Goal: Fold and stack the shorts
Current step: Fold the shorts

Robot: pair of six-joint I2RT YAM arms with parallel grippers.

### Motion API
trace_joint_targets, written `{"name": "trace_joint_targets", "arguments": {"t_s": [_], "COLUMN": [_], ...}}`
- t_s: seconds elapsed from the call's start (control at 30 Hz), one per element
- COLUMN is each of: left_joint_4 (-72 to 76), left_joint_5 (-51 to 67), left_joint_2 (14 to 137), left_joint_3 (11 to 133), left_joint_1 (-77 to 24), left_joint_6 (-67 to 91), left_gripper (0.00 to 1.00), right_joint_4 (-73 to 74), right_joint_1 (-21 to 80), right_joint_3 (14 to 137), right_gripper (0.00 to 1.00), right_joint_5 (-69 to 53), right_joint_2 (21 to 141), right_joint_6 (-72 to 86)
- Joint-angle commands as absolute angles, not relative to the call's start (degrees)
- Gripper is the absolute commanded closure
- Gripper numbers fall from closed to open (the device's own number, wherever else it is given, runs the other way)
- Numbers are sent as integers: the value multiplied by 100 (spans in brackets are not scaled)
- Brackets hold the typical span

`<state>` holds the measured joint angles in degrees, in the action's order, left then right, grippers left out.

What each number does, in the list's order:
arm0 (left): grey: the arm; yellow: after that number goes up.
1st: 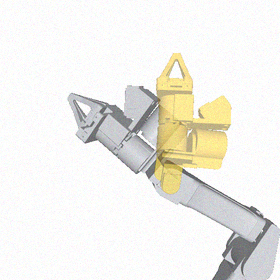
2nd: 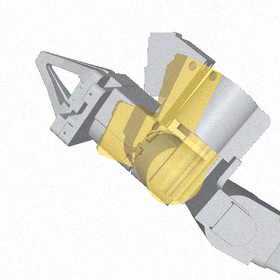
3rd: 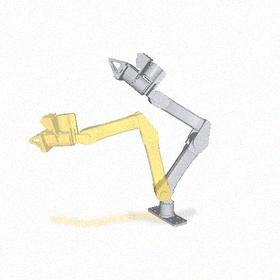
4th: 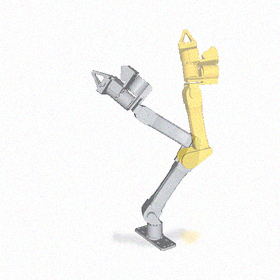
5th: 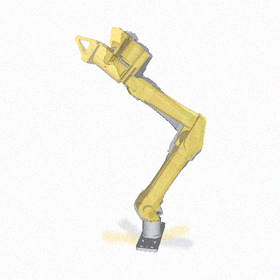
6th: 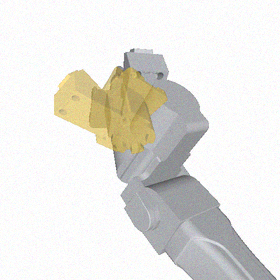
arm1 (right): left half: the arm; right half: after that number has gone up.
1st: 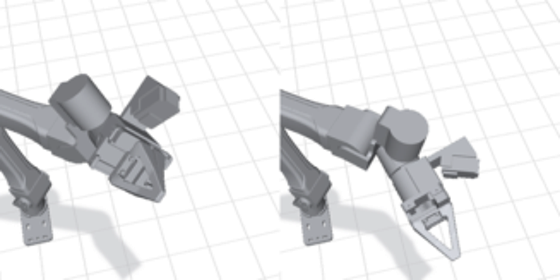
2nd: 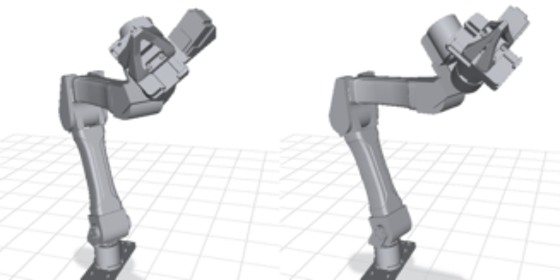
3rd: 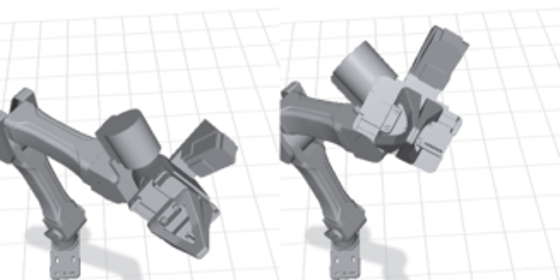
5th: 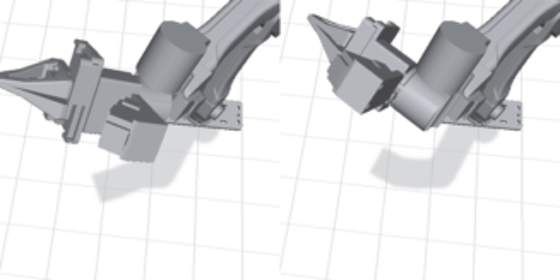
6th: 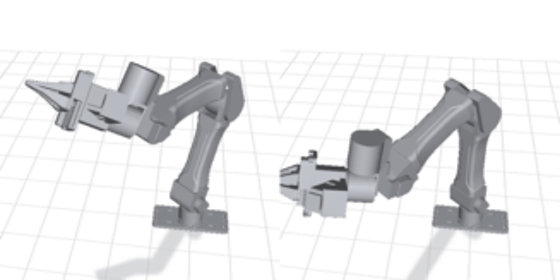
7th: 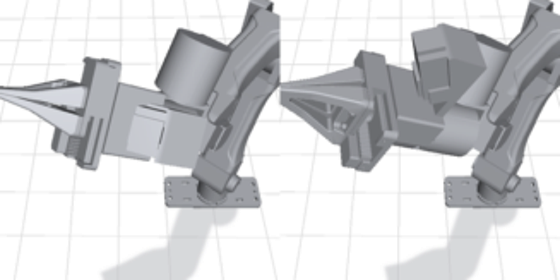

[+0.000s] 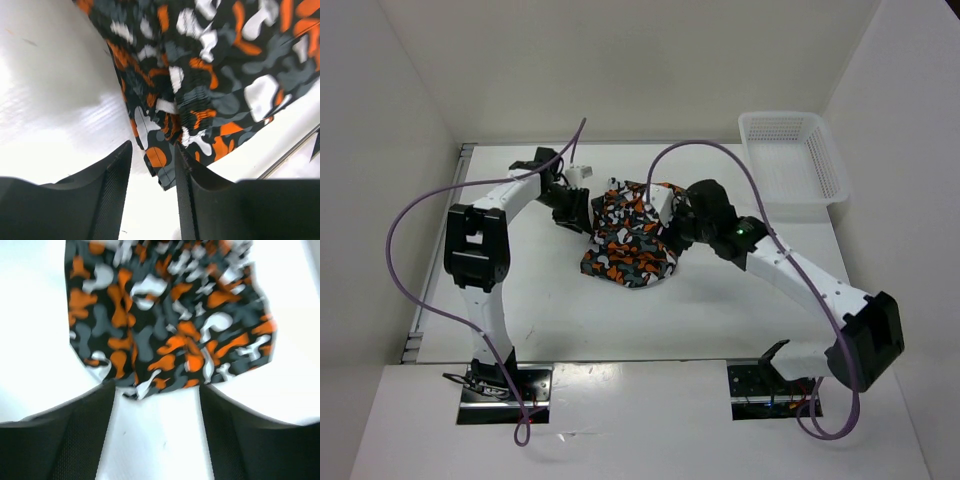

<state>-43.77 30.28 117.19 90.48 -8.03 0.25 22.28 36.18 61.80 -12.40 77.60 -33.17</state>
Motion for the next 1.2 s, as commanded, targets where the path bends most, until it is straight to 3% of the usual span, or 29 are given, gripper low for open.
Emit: {"name": "trace_joint_targets", "arguments": {"t_s": [0.0, 0.1, 0.33, 0.67, 0.87, 1.0, 1.17], "left_joint_4": [-4518, -4518, -4518, -4061, -3929, -3929, -3929], "left_joint_5": [3295, 3374, 3551, 2787, 2241, 2258, 2479], "left_joint_2": [11399, 11399, 11865, 12023, 12471, 12551, 12305], "left_joint_3": [9438, 9702, 10134, 9053, 9385, 9729, 9791], "left_joint_1": [-738, -738, -1334, -1670, -1670, -1670, -1670], "left_joint_6": [0, 0, 0, 0, 0, 0, 0], "left_gripper": [53, 50, 46, 44, 44, 44, 34], "right_joint_4": [1863, 1863, 1574, 1775, 1916, 1969, 2021], "right_joint_1": [3420, 2946, 2409, 2119, 2065, 1960, 1960], "right_joint_3": [5889, 5958, 7048, 8225, 9166, 9474, 9422], "right_gripper": [42, 65, 83, 86, 88, 88, 85], "right_joint_5": [-1143, -1143, -984, -844, -686, -615, -615], "right_joint_2": [7603, 8319, 10379, 11803, 12541, 12595, 11947], "right_joint_6": [-2550, -2084, -1284, -599, -404, -404, -799]}}
